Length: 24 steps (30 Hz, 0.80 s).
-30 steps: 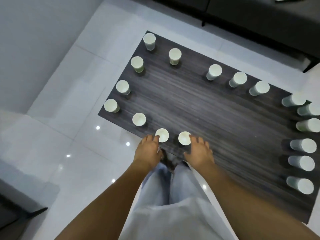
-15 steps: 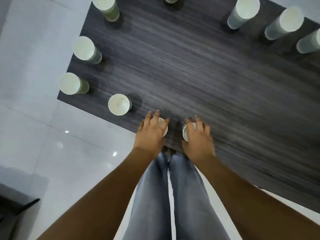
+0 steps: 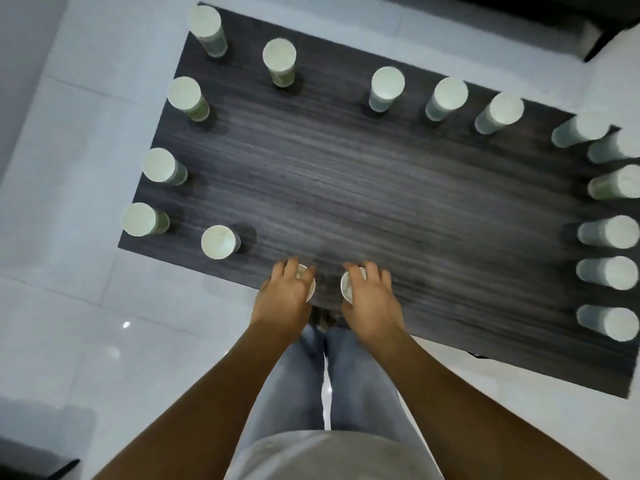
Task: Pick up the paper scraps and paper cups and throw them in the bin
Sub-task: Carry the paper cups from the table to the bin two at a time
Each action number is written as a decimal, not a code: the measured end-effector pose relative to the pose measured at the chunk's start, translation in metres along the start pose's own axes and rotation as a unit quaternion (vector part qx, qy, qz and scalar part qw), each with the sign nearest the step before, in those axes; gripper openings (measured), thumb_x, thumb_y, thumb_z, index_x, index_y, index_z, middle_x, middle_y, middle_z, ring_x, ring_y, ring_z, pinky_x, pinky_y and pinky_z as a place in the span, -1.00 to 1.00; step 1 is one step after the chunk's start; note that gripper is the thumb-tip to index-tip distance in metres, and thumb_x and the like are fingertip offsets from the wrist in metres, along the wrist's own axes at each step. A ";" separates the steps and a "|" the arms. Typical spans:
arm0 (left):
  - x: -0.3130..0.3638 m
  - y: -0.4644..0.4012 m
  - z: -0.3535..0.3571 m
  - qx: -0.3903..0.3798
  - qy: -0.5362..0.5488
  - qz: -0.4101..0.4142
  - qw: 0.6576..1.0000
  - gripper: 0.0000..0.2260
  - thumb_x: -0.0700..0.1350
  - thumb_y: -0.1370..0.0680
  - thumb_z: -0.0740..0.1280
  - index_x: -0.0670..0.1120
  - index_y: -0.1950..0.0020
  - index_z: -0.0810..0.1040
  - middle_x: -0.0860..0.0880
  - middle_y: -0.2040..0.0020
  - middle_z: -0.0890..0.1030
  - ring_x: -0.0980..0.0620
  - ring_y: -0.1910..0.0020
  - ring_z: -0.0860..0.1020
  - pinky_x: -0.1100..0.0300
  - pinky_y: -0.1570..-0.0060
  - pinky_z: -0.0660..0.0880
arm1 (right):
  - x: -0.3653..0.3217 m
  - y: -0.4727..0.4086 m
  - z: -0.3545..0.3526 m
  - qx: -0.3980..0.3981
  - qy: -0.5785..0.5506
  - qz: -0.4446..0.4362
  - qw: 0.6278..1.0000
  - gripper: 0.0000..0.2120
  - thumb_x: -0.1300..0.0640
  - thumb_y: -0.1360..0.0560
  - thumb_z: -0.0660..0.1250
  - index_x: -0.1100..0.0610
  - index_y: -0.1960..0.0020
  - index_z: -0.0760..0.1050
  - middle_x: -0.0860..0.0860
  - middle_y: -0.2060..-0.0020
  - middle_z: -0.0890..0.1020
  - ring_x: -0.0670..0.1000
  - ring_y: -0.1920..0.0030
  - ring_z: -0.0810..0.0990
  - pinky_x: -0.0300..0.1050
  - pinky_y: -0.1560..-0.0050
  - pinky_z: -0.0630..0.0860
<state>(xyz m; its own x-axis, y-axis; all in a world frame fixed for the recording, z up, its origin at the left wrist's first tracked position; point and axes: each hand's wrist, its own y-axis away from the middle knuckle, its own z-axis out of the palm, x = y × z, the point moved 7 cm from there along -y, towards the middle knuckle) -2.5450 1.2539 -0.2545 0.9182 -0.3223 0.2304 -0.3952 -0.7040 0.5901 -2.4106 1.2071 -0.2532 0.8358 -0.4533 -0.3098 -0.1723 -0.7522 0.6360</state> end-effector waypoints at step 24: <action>0.226 0.174 -0.062 -0.075 -0.201 0.388 0.896 -0.62 -0.09 -0.48 0.33 -0.05 -0.29 0.42 -0.04 -0.25 0.37 -0.07 -0.30 0.30 0.05 -0.15 0.46 | 0.082 0.321 -0.029 0.272 -0.266 0.369 0.848 -0.43 0.05 -0.50 0.35 0.03 -0.44 0.24 0.04 -0.32 0.35 0.09 -0.28 0.33 -0.04 -0.17 0.49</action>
<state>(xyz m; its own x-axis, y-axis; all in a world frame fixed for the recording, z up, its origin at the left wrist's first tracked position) -2.4049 1.0974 -0.0517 0.2714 -0.9017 0.3366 -0.8746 -0.0851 0.4773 -2.3821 0.9424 -0.0539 0.0663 -0.9393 -0.3367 -0.8823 -0.2128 0.4199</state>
